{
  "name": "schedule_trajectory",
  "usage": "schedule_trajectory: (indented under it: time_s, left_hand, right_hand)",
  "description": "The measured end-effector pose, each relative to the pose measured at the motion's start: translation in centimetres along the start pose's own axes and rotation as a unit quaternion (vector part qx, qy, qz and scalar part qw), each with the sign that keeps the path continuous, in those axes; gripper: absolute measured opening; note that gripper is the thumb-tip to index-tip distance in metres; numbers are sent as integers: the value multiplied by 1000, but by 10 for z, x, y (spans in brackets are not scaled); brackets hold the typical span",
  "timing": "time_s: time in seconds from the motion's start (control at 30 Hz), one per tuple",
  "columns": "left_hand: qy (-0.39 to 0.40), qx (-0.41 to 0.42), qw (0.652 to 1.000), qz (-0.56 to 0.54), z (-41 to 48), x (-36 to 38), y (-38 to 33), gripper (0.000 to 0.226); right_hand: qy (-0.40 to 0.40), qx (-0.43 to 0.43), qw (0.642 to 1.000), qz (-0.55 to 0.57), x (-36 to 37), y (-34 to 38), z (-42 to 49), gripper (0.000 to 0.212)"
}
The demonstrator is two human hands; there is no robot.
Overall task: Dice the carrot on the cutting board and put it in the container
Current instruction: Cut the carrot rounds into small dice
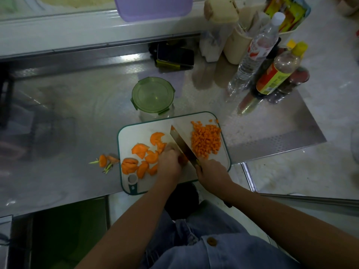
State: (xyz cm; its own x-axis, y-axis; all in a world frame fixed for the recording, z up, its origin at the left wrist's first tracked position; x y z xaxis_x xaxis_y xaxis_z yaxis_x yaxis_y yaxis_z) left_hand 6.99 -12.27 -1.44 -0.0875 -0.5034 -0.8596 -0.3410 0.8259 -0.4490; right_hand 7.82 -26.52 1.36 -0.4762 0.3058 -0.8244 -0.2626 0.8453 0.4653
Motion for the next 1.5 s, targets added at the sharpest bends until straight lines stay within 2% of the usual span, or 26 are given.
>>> schedule_trajectory:
  time_s: [0.27, 0.5, 0.73, 1.03, 1.23, 1.5]
  left_hand:
    - [8, 11, 1000, -10, -3, -4, -2, 17]
    - [3, 19, 1000, -25, -4, -7, 7, 35]
    - [-5, 7, 1000, -3, -8, -9, 10, 7]
    - [17, -8, 1000, -13, -2, -5, 10, 15]
    - [31, -43, 997, -50, -1, -1, 15, 12]
    - [32, -54, 996, -59, -2, -1, 17, 18]
  right_hand:
    - [-11, -5, 1000, 13, 4, 2, 8, 20]
    - [-17, -23, 999, 23, -7, 5, 5, 20]
    - [10, -7, 1000, 0, 1, 5, 1, 18]
    - [-7, -5, 1000, 7, 11, 12, 6, 22]
    - [-40, -10, 999, 29, 2, 12, 10, 18]
    - [14, -3, 1000, 4, 4, 11, 5, 21]
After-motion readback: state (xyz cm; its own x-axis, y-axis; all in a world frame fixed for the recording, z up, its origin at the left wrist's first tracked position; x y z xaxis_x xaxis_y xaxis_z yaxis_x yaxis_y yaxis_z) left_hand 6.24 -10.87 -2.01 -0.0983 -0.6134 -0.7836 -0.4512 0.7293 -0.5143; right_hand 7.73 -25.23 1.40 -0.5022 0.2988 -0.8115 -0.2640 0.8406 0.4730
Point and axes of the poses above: each hand's wrist, its own z-axis towards the middle knuckle, its own x-axis out of the palm, y = z × x, the point moved 3 cm from there along z, towards the middle knuckle, and after that the axes turned 3 degrees about z, right-handed, at the moved point
